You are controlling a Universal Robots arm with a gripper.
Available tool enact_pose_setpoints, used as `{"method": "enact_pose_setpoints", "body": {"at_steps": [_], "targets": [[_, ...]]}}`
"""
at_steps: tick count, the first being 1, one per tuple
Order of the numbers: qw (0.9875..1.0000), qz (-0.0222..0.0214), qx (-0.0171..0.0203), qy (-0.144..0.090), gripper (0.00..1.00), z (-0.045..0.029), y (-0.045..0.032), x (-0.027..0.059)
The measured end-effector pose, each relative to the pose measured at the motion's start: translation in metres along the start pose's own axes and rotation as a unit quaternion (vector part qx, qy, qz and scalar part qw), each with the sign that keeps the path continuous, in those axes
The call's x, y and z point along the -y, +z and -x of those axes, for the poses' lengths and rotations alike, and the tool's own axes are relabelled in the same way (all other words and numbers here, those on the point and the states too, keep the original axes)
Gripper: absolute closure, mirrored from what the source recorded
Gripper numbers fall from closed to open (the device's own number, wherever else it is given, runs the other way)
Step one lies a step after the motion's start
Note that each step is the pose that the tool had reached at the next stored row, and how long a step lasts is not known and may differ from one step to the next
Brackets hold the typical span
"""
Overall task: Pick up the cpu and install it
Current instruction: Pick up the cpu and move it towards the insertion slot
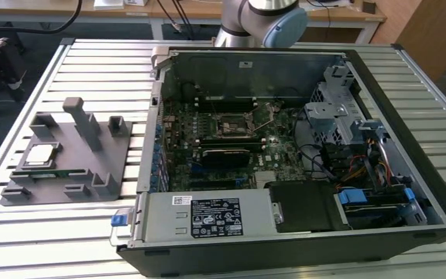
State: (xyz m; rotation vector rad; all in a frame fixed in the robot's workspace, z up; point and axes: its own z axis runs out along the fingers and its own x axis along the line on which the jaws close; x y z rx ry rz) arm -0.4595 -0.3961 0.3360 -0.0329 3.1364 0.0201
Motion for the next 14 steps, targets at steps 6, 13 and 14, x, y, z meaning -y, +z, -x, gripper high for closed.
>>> {"method": "enact_pose_setpoints", "body": {"at_steps": [6,13,14], "targets": [[1.0000,0.0003,0.0001,-0.001,0.30,-0.0172,0.0110,-0.0003],[1.0000,0.0057,0.0003,-0.001,0.30,-0.0199,0.0217,-0.0002],[1.0000,0.0059,0.0003,-0.001,0.30,-0.0202,0.0235,0.0000]]}}
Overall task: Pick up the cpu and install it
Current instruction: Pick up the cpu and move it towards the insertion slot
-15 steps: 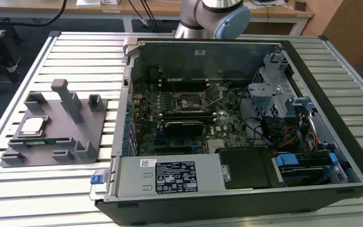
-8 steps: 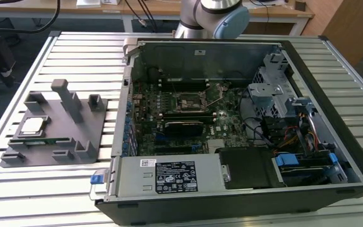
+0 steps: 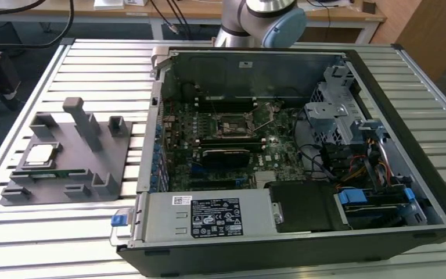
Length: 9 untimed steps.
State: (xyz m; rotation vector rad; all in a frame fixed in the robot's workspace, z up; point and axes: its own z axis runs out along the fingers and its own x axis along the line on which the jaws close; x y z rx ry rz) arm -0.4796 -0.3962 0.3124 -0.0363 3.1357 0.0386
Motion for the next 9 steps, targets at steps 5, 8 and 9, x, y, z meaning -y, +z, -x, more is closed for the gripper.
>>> {"method": "enact_pose_setpoints", "body": {"at_steps": [5,8,9], "targets": [[1.0000,0.0001,-0.0002,-0.004,0.30,-0.0005,0.0089,0.0021],[1.0000,0.0001,-0.0002,-0.005,0.30,-0.0005,0.0144,0.0037],[1.0000,0.0001,-0.0002,-0.006,0.30,-0.0006,0.0161,0.0051]]}}
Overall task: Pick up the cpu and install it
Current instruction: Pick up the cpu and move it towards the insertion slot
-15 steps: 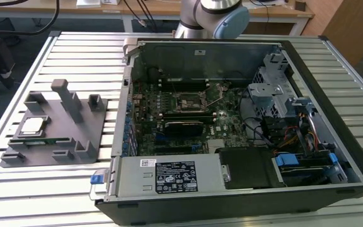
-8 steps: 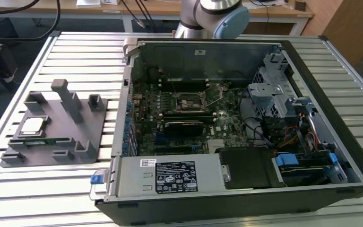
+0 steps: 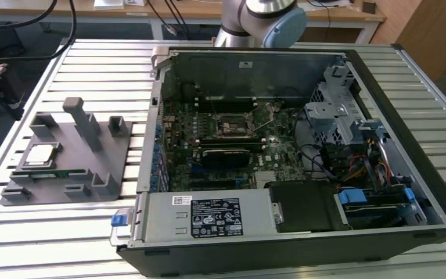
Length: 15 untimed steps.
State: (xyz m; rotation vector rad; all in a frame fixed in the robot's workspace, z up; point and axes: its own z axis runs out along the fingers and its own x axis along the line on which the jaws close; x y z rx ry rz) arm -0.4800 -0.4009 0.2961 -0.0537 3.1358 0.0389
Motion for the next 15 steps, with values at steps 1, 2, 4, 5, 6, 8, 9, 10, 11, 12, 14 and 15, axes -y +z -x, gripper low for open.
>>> {"method": "enact_pose_setpoints", "body": {"at_steps": [1,2,4,5,6,8,9,10,11,12,14,15], "targets": [[1.0000,0.0000,0.0000,0.000,0.30,-0.0001,0.0017,0.0015],[1.0000,0.0000,0.0001,0.000,0.30,-0.0001,0.0036,0.0030],[1.0000,0.0000,0.0000,0.000,0.30,-0.0001,0.0072,0.0059],[1.0000,0.0001,0.0001,0.000,0.30,0.0000,0.0091,0.0063],[1.0000,0.0000,0.0000,0.000,0.30,0.0004,0.0108,0.0064],[1.0000,0.0000,0.0000,0.000,0.30,0.0027,0.0143,0.0066],[1.0000,0.0000,0.0000,0.000,0.30,0.0042,0.0162,0.0067],[1.0000,0.0000,0.0000,0.000,0.30,0.0058,0.0181,0.0068],[1.0000,0.0000,0.0001,0.000,0.30,0.0069,0.0200,0.0069],[1.0000,0.0001,0.0001,0.000,0.30,0.0073,0.0220,0.0069],[1.0000,0.0000,0.0001,0.000,0.30,0.0075,0.0254,0.0069],[1.0000,0.0000,0.0001,0.000,0.30,0.0076,0.0272,0.0071]]}}
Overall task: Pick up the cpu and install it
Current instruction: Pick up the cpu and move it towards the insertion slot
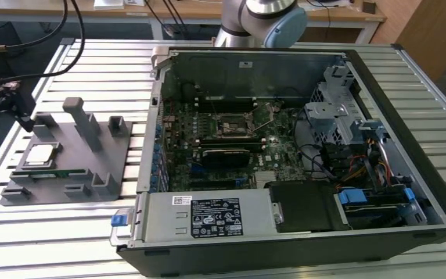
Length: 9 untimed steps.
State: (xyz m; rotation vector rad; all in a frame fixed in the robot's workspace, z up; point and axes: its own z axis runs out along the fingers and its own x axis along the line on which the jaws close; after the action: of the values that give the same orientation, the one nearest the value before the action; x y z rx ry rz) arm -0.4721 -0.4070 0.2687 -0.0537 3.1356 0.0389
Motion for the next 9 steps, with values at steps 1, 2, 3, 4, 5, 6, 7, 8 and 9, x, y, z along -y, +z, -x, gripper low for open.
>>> {"method": "enact_pose_setpoints", "body": {"at_steps": [1,2,3,4,5,6,7,8,9], "targets": [[1.0000,0.0000,0.0000,0.000,0.30,0.0001,0.0018,0.0001],[1.0000,0.0000,0.0000,0.000,0.30,0.0003,0.0036,0.0002],[1.0000,0.0000,0.0000,0.000,0.30,0.0006,0.0055,0.0003],[1.0000,0.0000,-0.0001,0.000,0.30,0.0007,0.0072,0.0003],[1.0000,0.0001,0.0000,0.000,0.30,0.0009,0.0091,0.0005],[1.0000,0.0002,0.0000,0.000,0.30,0.0010,0.0109,0.0010],[1.0000,0.0003,0.0000,0.000,0.30,0.0010,0.0127,0.0018],[1.0000,0.0003,-0.0001,0.000,0.30,0.0008,0.0144,0.0029],[1.0000,0.0003,-0.0001,0.000,0.30,0.0008,0.0162,0.0041]]}}
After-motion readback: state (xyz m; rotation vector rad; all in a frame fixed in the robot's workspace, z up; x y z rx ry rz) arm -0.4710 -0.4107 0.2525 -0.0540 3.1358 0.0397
